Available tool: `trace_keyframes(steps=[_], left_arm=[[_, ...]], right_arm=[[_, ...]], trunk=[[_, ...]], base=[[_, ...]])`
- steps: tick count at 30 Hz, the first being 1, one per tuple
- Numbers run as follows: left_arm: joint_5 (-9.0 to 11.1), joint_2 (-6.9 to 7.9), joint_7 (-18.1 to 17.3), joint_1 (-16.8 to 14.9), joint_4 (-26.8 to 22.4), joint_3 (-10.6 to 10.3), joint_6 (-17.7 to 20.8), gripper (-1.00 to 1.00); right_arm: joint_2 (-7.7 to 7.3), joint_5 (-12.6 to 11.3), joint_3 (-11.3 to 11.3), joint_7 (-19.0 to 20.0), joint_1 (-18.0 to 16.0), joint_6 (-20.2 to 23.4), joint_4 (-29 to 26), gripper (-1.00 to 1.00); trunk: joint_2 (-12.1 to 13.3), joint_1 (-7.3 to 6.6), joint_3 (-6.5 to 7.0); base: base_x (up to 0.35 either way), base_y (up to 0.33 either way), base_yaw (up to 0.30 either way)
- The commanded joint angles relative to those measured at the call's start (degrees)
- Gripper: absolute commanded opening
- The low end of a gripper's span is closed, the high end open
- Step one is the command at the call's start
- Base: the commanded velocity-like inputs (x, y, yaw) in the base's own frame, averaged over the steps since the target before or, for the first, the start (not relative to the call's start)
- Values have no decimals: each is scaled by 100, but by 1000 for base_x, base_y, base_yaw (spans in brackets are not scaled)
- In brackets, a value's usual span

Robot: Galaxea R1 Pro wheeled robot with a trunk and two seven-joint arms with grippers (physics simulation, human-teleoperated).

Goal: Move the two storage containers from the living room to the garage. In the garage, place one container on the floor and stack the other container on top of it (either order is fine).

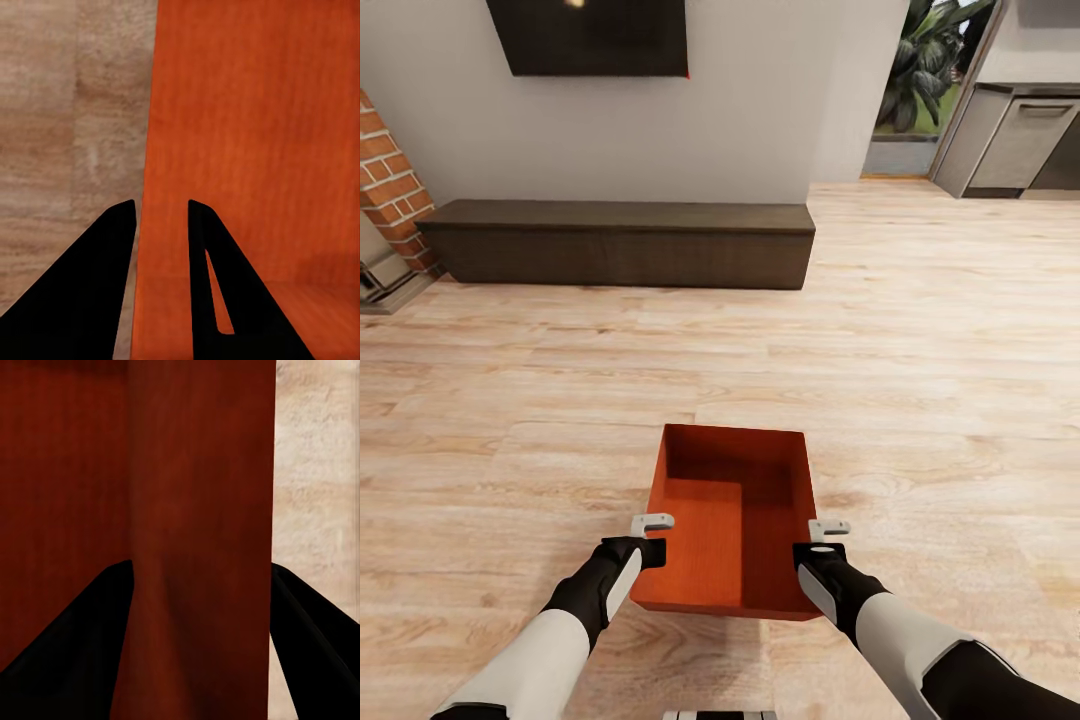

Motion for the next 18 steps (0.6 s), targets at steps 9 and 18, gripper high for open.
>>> trace_keyframes(steps=[9, 18], left_arm=[[-79, -6, 51, 3, 4, 3, 45, -100], [-79, -6, 47, 3, 4, 3, 46, -100]], right_arm=[[1, 78, 60, -35, -3, 45, -104, -100], [1, 78, 60, -30, -3, 51, -104, -100]], trunk=[[361, -199, 158], [722, -397, 320]], base=[[0, 0, 0], [0, 0, 0]])
